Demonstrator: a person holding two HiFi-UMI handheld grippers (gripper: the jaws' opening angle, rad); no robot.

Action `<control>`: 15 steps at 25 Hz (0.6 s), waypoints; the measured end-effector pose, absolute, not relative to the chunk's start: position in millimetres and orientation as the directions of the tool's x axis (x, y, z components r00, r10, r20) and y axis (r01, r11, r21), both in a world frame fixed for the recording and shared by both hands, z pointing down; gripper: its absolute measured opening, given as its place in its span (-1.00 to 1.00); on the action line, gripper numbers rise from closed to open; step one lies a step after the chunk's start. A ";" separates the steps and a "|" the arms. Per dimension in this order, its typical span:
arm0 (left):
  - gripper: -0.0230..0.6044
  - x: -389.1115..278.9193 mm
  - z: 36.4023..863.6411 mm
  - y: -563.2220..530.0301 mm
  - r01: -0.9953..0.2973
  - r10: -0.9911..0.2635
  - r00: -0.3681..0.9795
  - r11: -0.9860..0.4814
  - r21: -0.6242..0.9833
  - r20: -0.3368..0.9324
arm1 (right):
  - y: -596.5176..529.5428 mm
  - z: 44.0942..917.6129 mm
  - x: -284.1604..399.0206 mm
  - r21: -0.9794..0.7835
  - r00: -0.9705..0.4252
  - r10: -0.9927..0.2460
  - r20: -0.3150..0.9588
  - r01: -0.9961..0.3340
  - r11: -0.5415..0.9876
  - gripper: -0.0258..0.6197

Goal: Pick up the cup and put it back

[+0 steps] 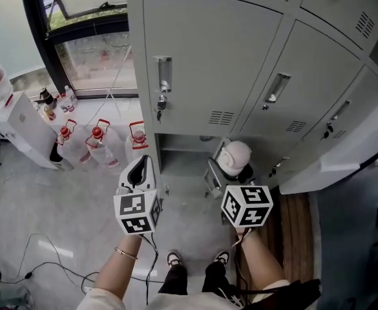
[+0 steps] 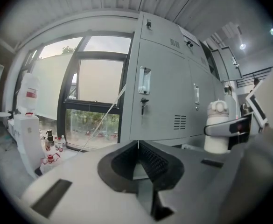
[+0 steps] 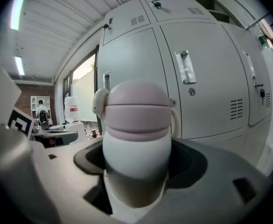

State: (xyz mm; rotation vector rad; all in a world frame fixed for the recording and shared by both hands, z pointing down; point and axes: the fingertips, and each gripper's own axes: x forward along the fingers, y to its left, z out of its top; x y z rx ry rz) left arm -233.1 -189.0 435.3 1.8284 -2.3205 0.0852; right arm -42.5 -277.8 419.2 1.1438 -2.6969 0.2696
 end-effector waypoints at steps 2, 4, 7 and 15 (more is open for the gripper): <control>-0.89 -240.7 451.7 -183.9 -0.963 -0.951 -0.234 0.255 0.084 0.204 | -275.6 440.9 -53.7 -0.091 -0.689 -0.673 0.270 -0.714 0.694 0.14; -0.89 -246.4 467.8 -181.5 -0.958 -0.944 -0.243 0.270 0.100 0.225 | -274.7 462.8 -63.0 -0.093 -0.697 -0.658 0.287 -0.703 0.705 0.14; -0.89 -252.7 496.4 -178.2 -0.953 -0.940 -0.246 0.279 0.117 0.237 | -270.7 497.5 -73.8 -0.089 -0.707 -0.640 0.301 -0.689 0.720 0.14; -0.89 -267.7 587.0 -173.9 -0.937 -0.925 -0.273 0.318 0.145 0.266 | -261.8 589.2 -93.8 -0.124 -0.729 -0.597 0.335 -0.662 0.739 0.14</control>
